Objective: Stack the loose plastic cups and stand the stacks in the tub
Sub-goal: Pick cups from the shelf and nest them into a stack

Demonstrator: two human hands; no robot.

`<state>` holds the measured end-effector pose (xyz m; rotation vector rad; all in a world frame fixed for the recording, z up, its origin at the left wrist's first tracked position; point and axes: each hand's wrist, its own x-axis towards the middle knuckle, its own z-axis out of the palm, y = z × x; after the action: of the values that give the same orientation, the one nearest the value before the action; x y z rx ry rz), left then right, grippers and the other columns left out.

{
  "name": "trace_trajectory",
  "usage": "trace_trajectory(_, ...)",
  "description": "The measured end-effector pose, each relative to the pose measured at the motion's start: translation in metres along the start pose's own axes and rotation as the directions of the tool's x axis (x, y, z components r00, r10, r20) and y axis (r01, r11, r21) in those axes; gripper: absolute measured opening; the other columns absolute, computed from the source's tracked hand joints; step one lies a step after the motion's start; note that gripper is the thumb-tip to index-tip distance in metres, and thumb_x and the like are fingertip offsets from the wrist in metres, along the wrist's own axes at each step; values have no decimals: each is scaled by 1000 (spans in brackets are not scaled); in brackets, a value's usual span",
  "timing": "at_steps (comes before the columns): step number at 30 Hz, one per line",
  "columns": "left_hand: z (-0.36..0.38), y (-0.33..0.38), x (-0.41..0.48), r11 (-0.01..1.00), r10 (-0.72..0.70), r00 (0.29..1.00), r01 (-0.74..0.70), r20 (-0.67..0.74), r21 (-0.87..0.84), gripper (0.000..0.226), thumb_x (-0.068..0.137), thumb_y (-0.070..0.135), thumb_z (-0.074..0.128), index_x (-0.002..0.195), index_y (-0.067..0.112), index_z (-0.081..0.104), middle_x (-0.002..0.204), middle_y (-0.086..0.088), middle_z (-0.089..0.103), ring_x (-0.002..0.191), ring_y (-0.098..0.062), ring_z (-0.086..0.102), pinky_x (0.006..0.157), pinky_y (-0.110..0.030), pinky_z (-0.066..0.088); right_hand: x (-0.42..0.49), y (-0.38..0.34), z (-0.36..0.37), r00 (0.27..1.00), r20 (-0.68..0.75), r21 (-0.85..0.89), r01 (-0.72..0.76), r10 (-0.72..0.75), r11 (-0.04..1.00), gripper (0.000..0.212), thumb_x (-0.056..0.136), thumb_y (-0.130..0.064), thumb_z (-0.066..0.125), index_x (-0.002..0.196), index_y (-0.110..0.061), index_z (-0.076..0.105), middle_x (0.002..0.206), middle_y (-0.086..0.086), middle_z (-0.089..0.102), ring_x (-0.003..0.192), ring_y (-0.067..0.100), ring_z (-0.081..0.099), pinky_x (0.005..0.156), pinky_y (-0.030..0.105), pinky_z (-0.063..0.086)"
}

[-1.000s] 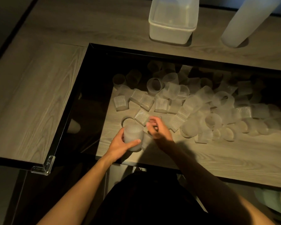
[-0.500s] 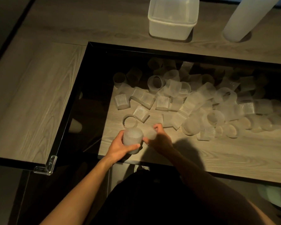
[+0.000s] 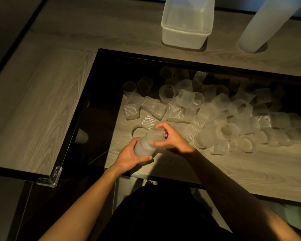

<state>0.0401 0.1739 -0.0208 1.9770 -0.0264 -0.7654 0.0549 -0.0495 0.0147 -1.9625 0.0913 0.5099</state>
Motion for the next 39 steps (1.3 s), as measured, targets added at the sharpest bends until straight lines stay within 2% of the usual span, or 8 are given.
trace_trajectory(4, -4, -2, -2, 991, 48, 999, -45, -20, 129, 83, 55, 61, 89, 126, 44, 49, 116, 19, 61, 104, -6, 62, 87, -37, 59, 13, -5, 7, 986, 167, -470, 90, -11, 878, 73, 77, -62, 69, 138, -32, 44, 131, 1, 44, 116, 13, 42, 108, 45, 34)
trace_trajectory(8, 3, 1, -7, 986, 51, 998, -45, -31, 159, 77, 57, 68, 85, 120, 41, 51, 112, 17, 62, 99, -5, 64, 84, -37, 60, 18, -8, 25, 965, 259, -416, 147, -38, 898, 76, 81, -79, 38, 145, -37, 37, 136, 2, 43, 123, 17, 41, 106, 43, 36)
trace_trajectory(18, -3, -12, -28, 999, -21, 996, 19, -82, -33, 85, 55, 58, 87, 128, 36, 49, 119, 13, 59, 107, -9, 61, 85, -30, 56, 23, -16, 54, 963, 249, 41, -113, 99, 993, 59, 88, -45, 51, 144, -27, 47, 145, 3, 48, 128, 17, 48, 110, 41, 39)
trace_trajectory(22, -6, -10, -26, 993, -22, 994, 9, -106, -118, 74, 68, 35, 93, 129, 30, 52, 117, 10, 66, 105, -5, 66, 75, -18, 55, 28, -19, 77, 934, 349, -206, -8, 81, 979, 64, 94, -61, 36, 147, -25, 42, 152, 4, 42, 135, 19, 42, 115, 44, 33)
trace_trajectory(27, -19, -16, -23, 991, -109, 984, 96, -140, -95, 75, 69, 41, 91, 129, 34, 47, 120, 15, 57, 108, -5, 57, 79, -17, 45, 42, -22, 69, 975, -172, -180, 106, -138, 978, 38, 101, -32, 49, 137, -22, 51, 133, -2, 53, 122, 12, 50, 104, 32, 43)
trace_trajectory(32, -33, -29, -19, 983, -182, 969, 183, -170, -7, 78, 63, 52, 91, 126, 37, 47, 114, 21, 55, 105, -4, 55, 83, -25, 47, 71, -23, 66, 959, 229, -818, 283, -167, 500, 83, 86, -31, 68, 155, -28, 21, 160, 7, 25, 149, 27, 15, 123, 46, 5)
trace_trajectory(35, -34, -30, -15, 977, -193, 967, 205, -164, 56, 79, 61, 54, 91, 124, 37, 47, 112, 20, 55, 104, -5, 55, 86, -29, 49, 84, -20, 72, 943, 312, -922, 329, -113, 202, 78, 85, -33, 71, 151, -27, 30, 153, 10, 38, 144, 31, 27, 121, 48, 8)
trace_trajectory(39, -34, -28, -10, 976, -189, 967, 204, -173, 70, 79, 58, 56, 91, 121, 36, 48, 110, 19, 56, 102, -5, 56, 90, -35, 53, 85, -19, 69, 939, 191, -916, 275, -286, 292, 56, 86, -38, 62, 137, -25, 43, 126, 5, 54, 115, 24, 48, 102, 39, 33)
